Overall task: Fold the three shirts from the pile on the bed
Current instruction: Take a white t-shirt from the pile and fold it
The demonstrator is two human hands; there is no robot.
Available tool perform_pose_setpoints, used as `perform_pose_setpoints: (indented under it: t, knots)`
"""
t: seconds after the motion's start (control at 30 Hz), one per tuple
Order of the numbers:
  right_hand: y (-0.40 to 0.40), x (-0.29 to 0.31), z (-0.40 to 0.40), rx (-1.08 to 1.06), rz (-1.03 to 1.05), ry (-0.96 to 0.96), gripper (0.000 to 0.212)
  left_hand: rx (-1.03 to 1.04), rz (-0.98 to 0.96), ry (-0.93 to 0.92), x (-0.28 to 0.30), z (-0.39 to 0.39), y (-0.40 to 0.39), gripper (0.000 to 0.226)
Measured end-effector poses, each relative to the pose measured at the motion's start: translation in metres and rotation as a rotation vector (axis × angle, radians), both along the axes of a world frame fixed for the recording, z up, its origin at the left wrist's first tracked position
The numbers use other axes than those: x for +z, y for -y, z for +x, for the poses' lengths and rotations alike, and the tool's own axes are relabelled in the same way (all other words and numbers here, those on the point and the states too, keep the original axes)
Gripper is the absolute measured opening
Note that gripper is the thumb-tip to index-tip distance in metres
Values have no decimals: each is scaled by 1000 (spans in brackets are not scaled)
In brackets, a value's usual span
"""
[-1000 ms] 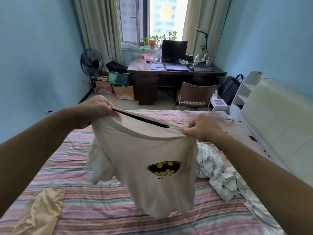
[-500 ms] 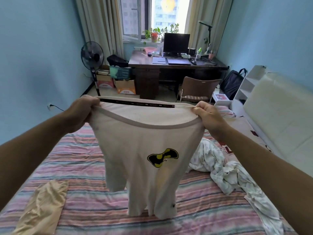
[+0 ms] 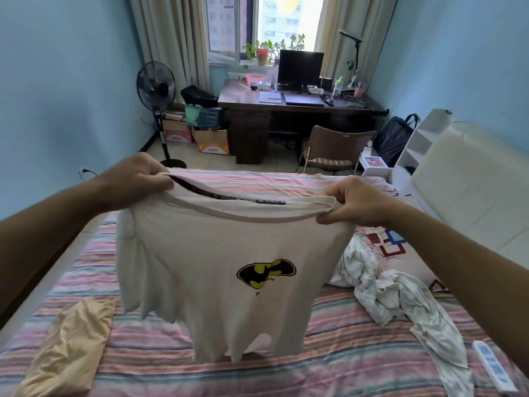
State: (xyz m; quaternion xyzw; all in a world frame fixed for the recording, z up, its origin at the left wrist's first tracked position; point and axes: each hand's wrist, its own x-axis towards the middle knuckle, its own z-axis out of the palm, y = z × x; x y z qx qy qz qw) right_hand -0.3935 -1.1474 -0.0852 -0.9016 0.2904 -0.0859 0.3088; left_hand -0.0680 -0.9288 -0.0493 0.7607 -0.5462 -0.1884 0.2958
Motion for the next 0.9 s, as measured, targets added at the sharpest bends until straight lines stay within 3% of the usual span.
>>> perform_pose_setpoints:
  t: [0.07,0.17,0.3,0.37,0.4,0.43,0.47,0.5,0.57,0.63,0.77,0.9]
  knots:
    - [1,2,3,6,-154,-100,24,-51,8,83,2,1,-1,70]
    - [-3,6,6,13,-267,-137,31,-85,-3,75,7,0,0,63]
    - [-13,17,7,50,168,105,54,-140,-52,40,11,-1,2,66]
    - [-15,16,8,58,226,48,39,-136,-99,-9,15,-4,3,60]
    - [-17,12,9,52,225,-19,22,-135,-131,-52,19,-7,4,51]
    - [-16,7,9,40,221,-50,20,-141,-153,-90,23,-10,4,45]
    - [-17,2,10,43,163,-78,35,-155,-170,-111,27,-13,5,44]
    - [-16,-2,13,36,81,-73,39,-170,-177,-103,30,-14,6,51]
    - [-17,-2,16,21,-7,-66,9,-190,-172,-34,34,-12,6,66]
    - [-15,2,16,-11,-12,-95,30,-205,-150,42,35,-7,5,72]
    - [-17,11,13,-56,-76,-176,49,-249,-95,107,34,1,2,99]
    - [-16,14,11,-48,187,135,36,-269,-5,295,30,3,-2,97]
